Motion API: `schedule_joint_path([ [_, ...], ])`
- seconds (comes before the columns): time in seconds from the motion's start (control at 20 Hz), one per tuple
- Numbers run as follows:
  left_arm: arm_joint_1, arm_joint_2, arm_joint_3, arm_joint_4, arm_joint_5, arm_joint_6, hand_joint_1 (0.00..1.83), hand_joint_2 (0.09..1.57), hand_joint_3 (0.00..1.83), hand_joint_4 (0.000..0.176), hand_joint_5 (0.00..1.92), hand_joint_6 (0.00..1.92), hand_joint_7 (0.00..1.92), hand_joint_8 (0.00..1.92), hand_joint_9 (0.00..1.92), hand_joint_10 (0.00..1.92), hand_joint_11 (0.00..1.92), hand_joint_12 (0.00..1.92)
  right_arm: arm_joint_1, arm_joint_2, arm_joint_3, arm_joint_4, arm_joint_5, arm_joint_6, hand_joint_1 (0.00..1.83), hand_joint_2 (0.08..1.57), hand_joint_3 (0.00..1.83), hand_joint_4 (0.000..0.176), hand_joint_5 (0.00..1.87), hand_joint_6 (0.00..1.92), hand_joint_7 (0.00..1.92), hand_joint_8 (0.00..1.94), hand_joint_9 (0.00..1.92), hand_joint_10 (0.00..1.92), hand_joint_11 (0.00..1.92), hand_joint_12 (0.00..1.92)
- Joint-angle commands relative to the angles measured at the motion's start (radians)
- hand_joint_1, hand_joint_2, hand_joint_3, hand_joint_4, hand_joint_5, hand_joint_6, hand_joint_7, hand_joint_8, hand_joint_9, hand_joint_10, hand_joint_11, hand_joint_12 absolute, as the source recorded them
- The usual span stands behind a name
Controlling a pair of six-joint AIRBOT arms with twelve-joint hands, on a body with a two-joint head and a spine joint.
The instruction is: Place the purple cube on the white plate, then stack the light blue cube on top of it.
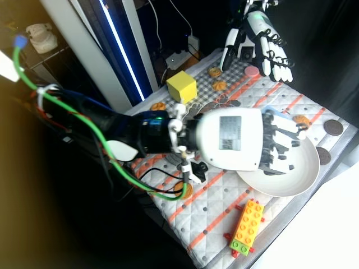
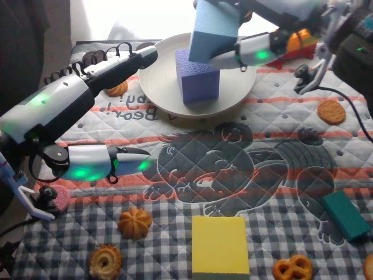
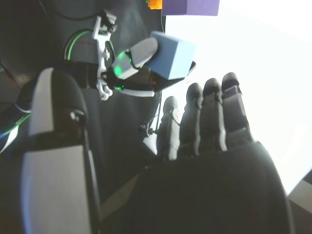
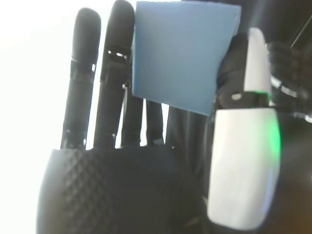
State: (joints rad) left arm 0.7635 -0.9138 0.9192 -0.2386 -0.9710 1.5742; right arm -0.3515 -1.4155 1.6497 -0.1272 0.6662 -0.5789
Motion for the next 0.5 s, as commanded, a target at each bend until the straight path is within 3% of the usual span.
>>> schedule_joint_path([
  [0.0,-0.008,-0.004,0.008,0.011,-0.12,-0.012,1.01,0.92,0.0,0.123,0.16,0.01,0.13,0.0,0.07,0.01,0.05,0.04,0.023,-0.002,0.013,0.025,0.099,0.003,1.25,1.1,0.0,0.0,0.93,0.97,1.12,0.88,1.34,0.14,0.85,1.37],
  [0.1,-0.009,-0.011,0.013,0.013,-0.117,-0.015,1.0,0.92,0.0,0.115,0.16,0.01,0.13,0.0,0.09,0.01,0.07,0.06,0.024,-0.02,0.032,0.024,0.073,0.003,1.27,1.09,0.0,0.0,0.98,0.82,1.1,1.01,1.13,0.78,0.86,1.55],
  [0.15,-0.012,-0.014,0.015,0.014,-0.114,-0.015,1.02,0.92,0.0,0.108,0.17,0.01,0.13,0.0,0.08,0.0,0.05,0.05,0.025,-0.026,0.04,0.024,0.061,0.003,1.27,1.1,0.0,0.0,0.99,0.78,1.08,1.05,1.06,0.92,0.86,1.54],
  [0.25,-0.014,-0.016,0.017,0.016,-0.113,-0.015,1.01,0.92,0.0,0.104,0.17,0.01,0.14,0.0,0.09,0.01,0.05,0.07,0.026,-0.035,0.045,0.024,0.047,0.003,1.27,1.09,0.0,0.0,0.98,0.8,1.11,0.97,1.12,0.78,0.92,1.39],
  [0.35,-0.014,-0.016,0.017,0.016,-0.114,-0.015,1.04,0.91,0.0,0.09,0.18,0.01,0.14,0.0,0.07,0.0,0.03,0.07,0.026,-0.044,0.05,0.022,0.039,0.003,1.27,1.1,0.0,0.0,0.98,0.74,1.09,1.06,1.17,0.88,0.99,1.42],
  [0.45,-0.015,-0.016,0.017,0.016,-0.116,-0.016,1.02,0.91,0.0,0.104,0.17,0.0,0.12,0.0,0.04,0.0,0.0,0.06,0.026,-0.046,0.049,0.016,0.031,0.003,1.26,1.08,0.0,0.0,0.99,0.83,1.14,0.87,1.21,0.63,1.01,1.2],
])
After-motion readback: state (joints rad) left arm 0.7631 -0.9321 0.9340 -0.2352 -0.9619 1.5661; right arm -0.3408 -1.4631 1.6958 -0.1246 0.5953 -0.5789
